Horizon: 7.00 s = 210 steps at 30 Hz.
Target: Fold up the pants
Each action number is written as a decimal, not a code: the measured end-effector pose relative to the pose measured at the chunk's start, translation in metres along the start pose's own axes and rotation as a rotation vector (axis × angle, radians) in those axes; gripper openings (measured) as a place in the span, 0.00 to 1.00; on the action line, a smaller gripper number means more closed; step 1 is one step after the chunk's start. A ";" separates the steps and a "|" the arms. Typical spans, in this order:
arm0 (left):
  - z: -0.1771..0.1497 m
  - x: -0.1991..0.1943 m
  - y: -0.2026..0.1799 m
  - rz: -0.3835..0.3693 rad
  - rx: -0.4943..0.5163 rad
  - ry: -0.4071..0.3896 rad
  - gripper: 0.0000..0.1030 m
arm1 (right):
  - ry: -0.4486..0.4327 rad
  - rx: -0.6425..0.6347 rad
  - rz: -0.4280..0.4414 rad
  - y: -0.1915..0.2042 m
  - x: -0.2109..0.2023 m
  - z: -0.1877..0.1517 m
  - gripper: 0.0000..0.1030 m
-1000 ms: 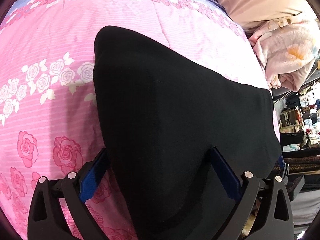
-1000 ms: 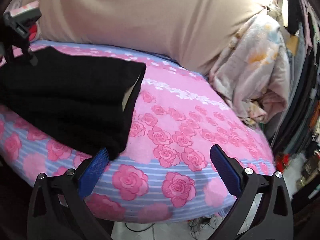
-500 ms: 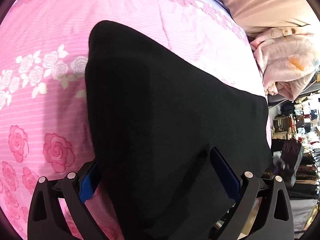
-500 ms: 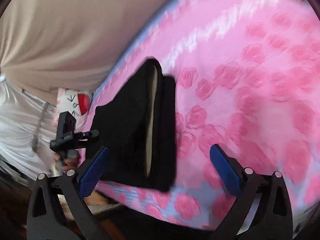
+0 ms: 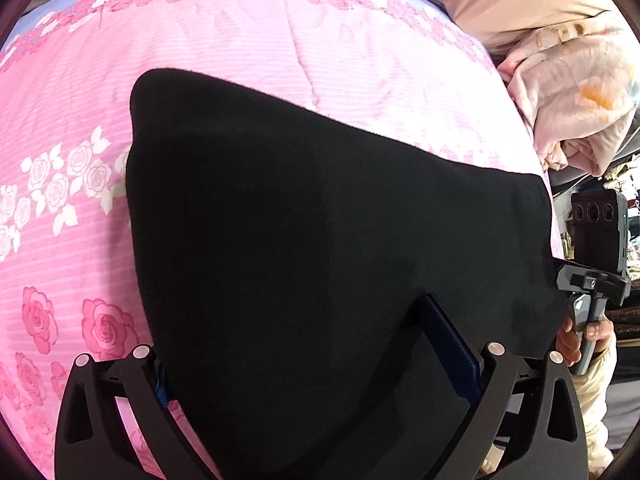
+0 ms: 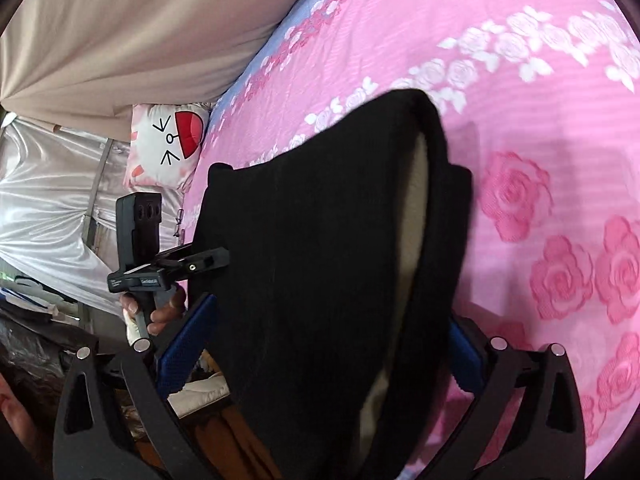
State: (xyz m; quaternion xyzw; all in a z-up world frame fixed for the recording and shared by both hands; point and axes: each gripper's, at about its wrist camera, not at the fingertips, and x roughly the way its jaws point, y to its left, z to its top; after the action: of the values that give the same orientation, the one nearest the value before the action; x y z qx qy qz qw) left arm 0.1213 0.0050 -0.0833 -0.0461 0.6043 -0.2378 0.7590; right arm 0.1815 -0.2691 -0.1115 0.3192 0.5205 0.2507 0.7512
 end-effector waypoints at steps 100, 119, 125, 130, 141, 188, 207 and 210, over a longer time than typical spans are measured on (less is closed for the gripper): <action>0.230 -0.021 0.114 0.063 -0.098 -0.316 0.35 | -0.274 0.037 0.084 -0.026 0.085 0.261 0.35; 0.186 -0.131 0.117 0.020 -0.268 -0.635 0.80 | -0.566 -0.361 -0.037 0.131 0.027 0.209 0.61; 0.230 -0.028 0.103 0.202 -0.293 -0.539 0.81 | -0.471 -0.116 -0.073 0.050 0.130 0.264 0.30; 0.232 -0.005 0.097 0.343 -0.202 -0.586 0.82 | -0.548 0.020 -0.036 -0.010 0.101 0.263 0.00; 0.194 -0.037 0.070 0.550 -0.110 -0.624 0.81 | -0.661 -0.048 -0.338 0.026 0.056 0.204 0.08; -0.009 -0.096 -0.051 0.583 0.068 -0.678 0.84 | -0.843 -0.400 -0.548 0.183 0.022 0.002 0.95; -0.007 -0.093 -0.047 0.588 0.073 -0.673 0.84 | -0.820 -0.408 -0.567 0.183 0.031 0.003 0.95; -0.007 -0.092 -0.045 0.592 0.076 -0.671 0.84 | -0.821 -0.407 -0.567 0.183 0.031 0.003 0.95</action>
State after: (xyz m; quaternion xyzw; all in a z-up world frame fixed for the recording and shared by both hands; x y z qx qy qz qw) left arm 0.0870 0.0048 0.0131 0.0820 0.3026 -0.0043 0.9496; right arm 0.1864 -0.1251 0.0049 0.0857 0.1907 -0.0115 0.9778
